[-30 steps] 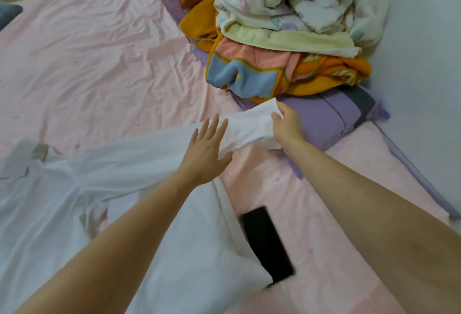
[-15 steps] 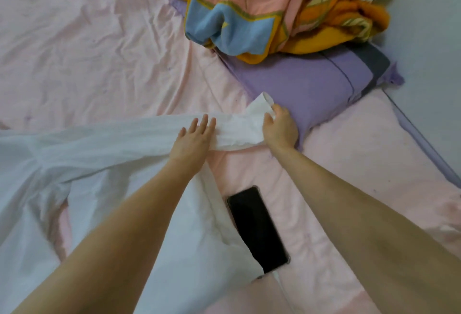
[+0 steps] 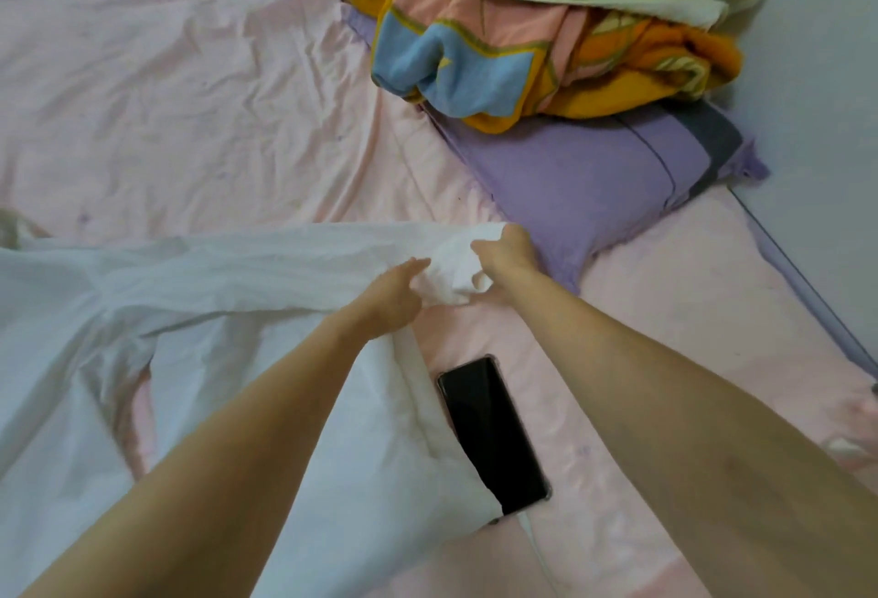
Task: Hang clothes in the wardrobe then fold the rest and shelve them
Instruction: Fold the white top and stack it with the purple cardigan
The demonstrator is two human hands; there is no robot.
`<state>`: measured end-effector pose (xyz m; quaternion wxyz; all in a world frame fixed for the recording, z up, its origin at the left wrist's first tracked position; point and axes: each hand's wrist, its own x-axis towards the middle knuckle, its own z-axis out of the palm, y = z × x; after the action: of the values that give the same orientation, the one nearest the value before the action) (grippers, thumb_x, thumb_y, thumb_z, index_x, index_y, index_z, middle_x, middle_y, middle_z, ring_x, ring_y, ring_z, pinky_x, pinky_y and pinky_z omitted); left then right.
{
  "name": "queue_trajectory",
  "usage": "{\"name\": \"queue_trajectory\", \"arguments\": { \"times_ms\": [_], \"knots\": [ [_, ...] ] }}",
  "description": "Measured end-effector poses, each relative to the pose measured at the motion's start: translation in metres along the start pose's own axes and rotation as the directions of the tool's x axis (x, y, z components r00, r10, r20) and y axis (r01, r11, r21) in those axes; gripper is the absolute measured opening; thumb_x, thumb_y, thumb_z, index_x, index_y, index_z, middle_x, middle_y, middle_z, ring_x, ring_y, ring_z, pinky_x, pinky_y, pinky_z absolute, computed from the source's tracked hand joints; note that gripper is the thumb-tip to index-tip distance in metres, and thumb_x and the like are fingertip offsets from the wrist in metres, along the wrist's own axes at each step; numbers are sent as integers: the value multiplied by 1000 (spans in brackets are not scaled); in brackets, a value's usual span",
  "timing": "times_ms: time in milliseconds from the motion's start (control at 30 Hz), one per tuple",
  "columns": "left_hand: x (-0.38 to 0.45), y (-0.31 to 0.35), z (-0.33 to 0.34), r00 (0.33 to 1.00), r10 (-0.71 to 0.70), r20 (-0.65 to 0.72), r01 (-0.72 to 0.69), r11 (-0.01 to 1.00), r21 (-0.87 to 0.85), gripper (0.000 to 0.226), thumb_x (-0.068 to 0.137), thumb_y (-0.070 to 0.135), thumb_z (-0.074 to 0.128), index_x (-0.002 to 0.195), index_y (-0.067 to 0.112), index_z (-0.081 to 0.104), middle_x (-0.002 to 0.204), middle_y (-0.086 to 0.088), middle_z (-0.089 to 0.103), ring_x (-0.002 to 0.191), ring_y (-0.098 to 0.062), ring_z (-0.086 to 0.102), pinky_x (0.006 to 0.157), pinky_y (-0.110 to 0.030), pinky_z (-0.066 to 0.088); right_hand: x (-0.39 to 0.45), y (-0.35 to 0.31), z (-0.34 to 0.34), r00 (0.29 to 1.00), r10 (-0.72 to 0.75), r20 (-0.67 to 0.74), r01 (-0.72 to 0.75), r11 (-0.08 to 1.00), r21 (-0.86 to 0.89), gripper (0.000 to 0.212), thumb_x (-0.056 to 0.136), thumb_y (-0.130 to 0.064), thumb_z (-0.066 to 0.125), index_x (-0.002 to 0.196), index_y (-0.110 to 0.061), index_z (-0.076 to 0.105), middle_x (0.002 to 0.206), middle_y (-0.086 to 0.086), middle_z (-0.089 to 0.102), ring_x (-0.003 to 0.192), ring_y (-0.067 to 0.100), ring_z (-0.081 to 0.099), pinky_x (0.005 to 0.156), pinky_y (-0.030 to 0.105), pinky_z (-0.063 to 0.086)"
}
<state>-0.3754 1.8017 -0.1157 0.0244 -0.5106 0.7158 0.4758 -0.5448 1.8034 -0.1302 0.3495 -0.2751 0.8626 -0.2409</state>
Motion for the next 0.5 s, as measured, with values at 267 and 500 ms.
{"name": "queue_trajectory", "arguments": {
  "times_ms": [267, 500],
  "knots": [
    [-56, 79, -110, 998, -9, -59, -49, 424, -904, 43, 86, 58, 57, 106, 21, 65, 75, 4, 67, 71, -12, 65, 61, -26, 49, -108, -122, -26, 732, -652, 195, 539, 731, 420, 32, 85, 1, 59, 115, -9, 53, 97, 5, 66, 86, 13, 64, 74, 23, 53],
    [-133, 10, -208, 892, -284, -352, -251, 336, -908, 39, 79, 14, 60, 113, -6, 58, 98, -19, 66, 80, -28, 67, 65, -29, 55, -210, -199, -3, 646, -727, 234, 480, 625, 616, 24, 82, 5, 50, 94, -10, 65, 82, 4, 68, 86, 14, 64, 88, 31, 52]
  ]
}}
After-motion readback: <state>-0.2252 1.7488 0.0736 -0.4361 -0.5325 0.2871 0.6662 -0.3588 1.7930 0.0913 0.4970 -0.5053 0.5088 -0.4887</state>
